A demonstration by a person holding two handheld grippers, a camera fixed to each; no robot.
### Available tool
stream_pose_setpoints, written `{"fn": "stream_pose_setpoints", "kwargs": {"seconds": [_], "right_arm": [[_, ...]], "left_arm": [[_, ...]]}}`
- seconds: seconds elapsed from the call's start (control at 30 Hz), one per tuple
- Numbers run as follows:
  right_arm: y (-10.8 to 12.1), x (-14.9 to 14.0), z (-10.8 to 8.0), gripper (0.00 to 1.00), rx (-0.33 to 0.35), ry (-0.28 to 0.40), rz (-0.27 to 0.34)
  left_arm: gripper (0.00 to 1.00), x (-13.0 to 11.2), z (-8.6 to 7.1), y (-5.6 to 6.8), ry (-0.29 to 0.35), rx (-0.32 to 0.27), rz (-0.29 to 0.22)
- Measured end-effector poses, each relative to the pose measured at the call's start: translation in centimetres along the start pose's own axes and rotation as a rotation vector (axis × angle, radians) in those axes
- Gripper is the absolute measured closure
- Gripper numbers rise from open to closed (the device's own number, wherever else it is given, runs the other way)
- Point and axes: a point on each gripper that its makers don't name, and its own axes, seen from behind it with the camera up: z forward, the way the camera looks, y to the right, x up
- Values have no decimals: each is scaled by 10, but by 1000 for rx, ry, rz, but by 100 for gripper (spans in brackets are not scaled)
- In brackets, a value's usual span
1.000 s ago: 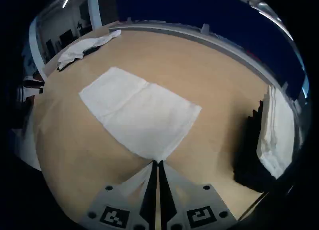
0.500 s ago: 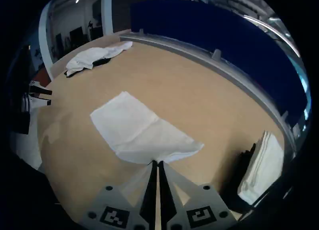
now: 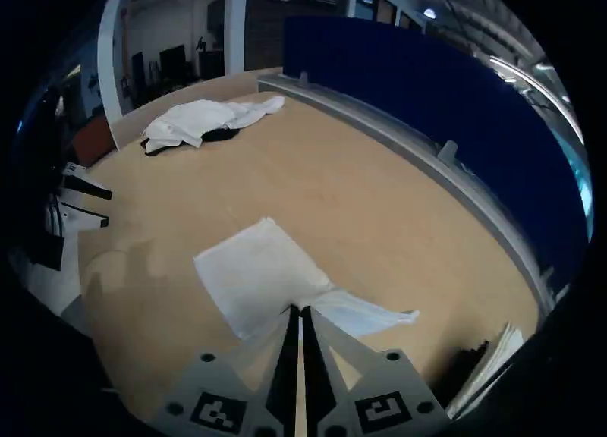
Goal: Fold towel
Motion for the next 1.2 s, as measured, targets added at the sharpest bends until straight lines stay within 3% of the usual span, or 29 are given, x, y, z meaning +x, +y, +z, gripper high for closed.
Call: {"fn": "stream_pose_setpoints", "kwargs": {"seconds": [0.4,0.7,0.93,1.2], "right_arm": [[-30,26,22,97,61,3,-38],[-92,27,68,97,186,-41,-100],[-131,-2,109,97,253,-118,-57],[-135,-8,111,95,268,-124,-13]], "left_arm": [[13,-3,-3,-9,6,3,-28],[13,-3,-7,-17,15,16,-49],[13,-6,-7,-13,15,10,-54],[13,-10,-5,-10,12,2,-63]]}}
